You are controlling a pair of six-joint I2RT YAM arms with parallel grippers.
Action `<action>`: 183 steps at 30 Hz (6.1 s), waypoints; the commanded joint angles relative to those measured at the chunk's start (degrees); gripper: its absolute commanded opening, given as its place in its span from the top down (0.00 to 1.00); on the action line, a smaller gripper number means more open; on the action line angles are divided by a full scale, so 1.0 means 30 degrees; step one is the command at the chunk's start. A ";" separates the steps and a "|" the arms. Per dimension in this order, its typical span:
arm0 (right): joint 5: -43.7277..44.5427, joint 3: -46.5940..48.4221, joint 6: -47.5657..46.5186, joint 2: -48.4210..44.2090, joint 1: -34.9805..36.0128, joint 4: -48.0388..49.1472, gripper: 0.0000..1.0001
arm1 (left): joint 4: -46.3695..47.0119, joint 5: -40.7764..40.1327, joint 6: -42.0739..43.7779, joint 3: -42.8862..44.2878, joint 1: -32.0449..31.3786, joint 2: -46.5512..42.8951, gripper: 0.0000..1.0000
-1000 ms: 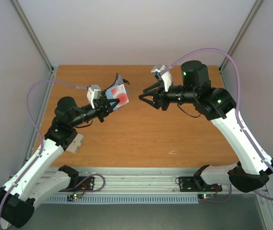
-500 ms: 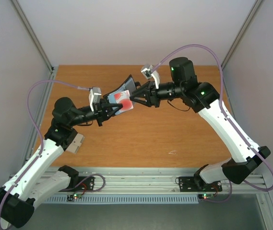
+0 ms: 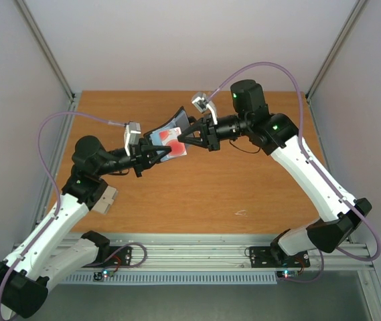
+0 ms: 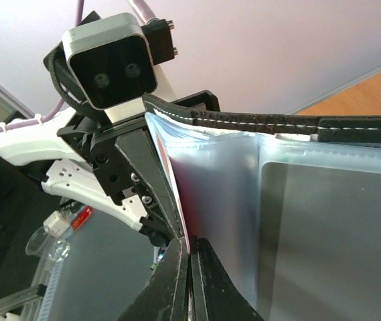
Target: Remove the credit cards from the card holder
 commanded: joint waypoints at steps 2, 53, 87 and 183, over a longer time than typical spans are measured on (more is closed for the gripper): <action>-0.1158 -0.0384 -0.0336 -0.0394 0.0075 0.0466 0.99 | 0.1644 0.0167 -0.0011 0.0480 -0.0014 0.0012 1.00; 1.1554 -0.0776 -1.1476 0.2231 -0.2134 -1.2749 0.99 | -0.2117 -1.0208 0.2497 -0.1837 0.0185 -0.0663 1.00; 1.8021 -0.2156 -2.5648 1.2061 -0.0748 -0.8003 0.99 | -0.1836 -1.0464 0.2069 -0.2798 0.1557 -0.0616 1.00; 0.4634 -0.3160 -0.1960 -0.3026 -0.0337 0.1431 0.66 | 0.0095 -0.3359 0.2862 -0.0545 0.0136 -0.0697 1.00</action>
